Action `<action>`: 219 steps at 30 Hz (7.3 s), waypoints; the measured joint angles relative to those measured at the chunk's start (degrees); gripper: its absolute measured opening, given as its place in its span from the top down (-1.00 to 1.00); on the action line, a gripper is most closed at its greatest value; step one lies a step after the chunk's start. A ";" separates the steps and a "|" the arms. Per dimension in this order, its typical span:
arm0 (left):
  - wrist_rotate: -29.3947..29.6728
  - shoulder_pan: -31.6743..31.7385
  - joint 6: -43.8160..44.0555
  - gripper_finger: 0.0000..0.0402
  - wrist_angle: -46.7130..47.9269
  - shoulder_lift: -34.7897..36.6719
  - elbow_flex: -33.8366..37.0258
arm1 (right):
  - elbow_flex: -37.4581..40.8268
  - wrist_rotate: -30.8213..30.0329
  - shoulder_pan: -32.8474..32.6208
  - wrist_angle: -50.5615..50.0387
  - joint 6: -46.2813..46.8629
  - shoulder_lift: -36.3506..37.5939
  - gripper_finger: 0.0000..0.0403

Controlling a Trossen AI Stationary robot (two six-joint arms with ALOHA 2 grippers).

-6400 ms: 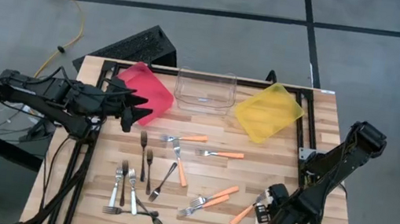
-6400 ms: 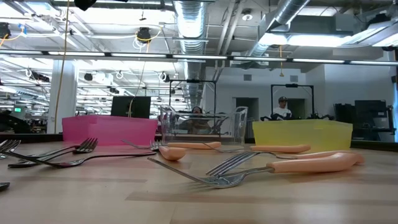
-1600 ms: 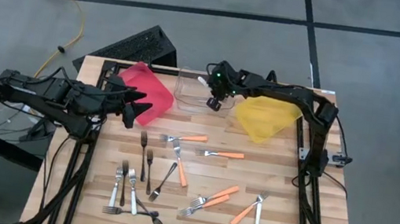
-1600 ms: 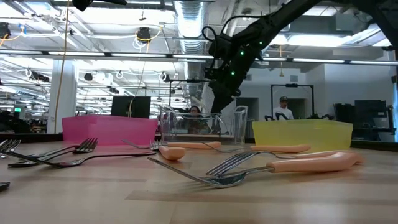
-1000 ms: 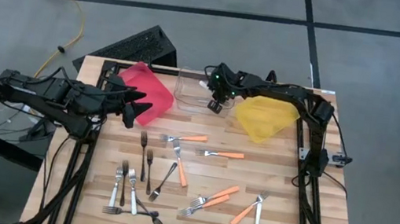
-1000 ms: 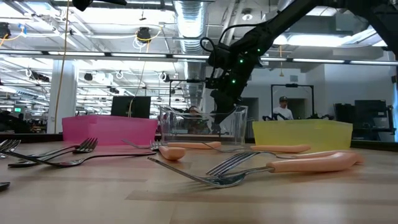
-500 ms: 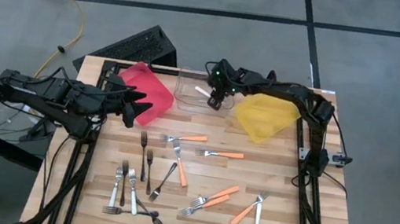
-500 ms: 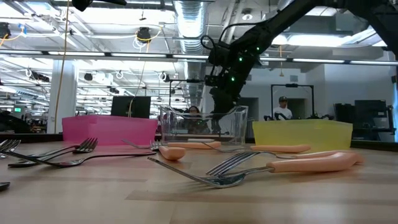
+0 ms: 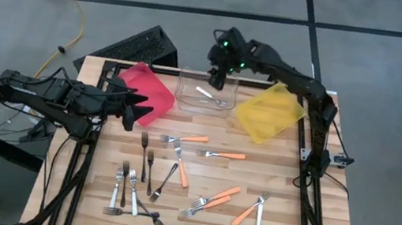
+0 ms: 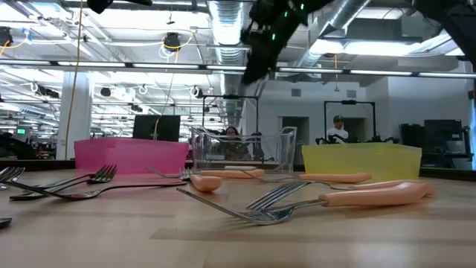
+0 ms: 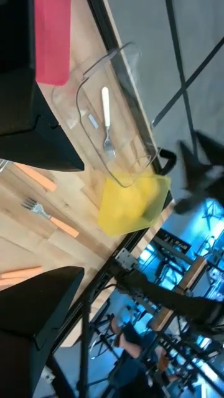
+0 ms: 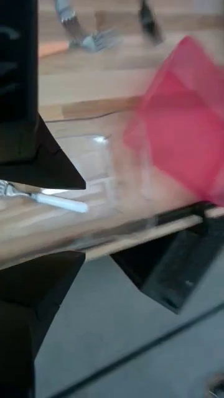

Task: Sort silverware by color (type)
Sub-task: Put the orange fork into the yellow bin

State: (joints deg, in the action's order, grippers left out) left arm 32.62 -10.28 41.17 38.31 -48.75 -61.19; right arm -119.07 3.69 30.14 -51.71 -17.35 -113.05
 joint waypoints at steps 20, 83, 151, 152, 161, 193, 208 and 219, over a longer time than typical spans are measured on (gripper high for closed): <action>-2.41 0.00 -1.84 -0.23 -0.08 0.00 0.00 | -13.49 9.13 -2.02 -17.85 0.38 14.92 0.05; -22.82 0.02 -9.28 -0.23 -11.37 -9.90 0.00 | 56.69 -13.99 -46.21 12.94 31.50 32.68 0.05; -18.94 8.41 -20.49 -0.23 -3.54 3.07 5.37 | 56.70 -10.85 -31.64 30.76 21.80 20.57 -0.36; -18.98 8.41 -20.35 -0.23 -3.35 3.39 5.78 | 56.68 -10.85 -31.66 31.11 21.82 19.80 -0.36; -19.89 8.39 -21.01 -0.23 -3.51 5.07 6.03 | 56.63 -10.87 -31.59 31.32 20.72 17.55 -0.36; -19.85 8.39 -21.90 -0.23 -2.94 5.22 6.01 | 56.65 -9.62 -33.84 25.05 21.35 6.92 -0.36; -19.13 8.39 -22.49 -0.23 -2.55 3.64 5.99 | 57.64 -10.85 -33.53 22.95 23.01 6.99 -0.09; -18.16 8.39 -22.49 -0.23 -1.76 3.63 5.99 | 57.75 -11.06 -33.38 21.23 27.19 6.97 0.76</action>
State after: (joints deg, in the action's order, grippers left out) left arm 14.46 -1.89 18.68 36.56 -45.12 -55.20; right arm -61.32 -7.37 -3.25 -30.48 9.84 -106.08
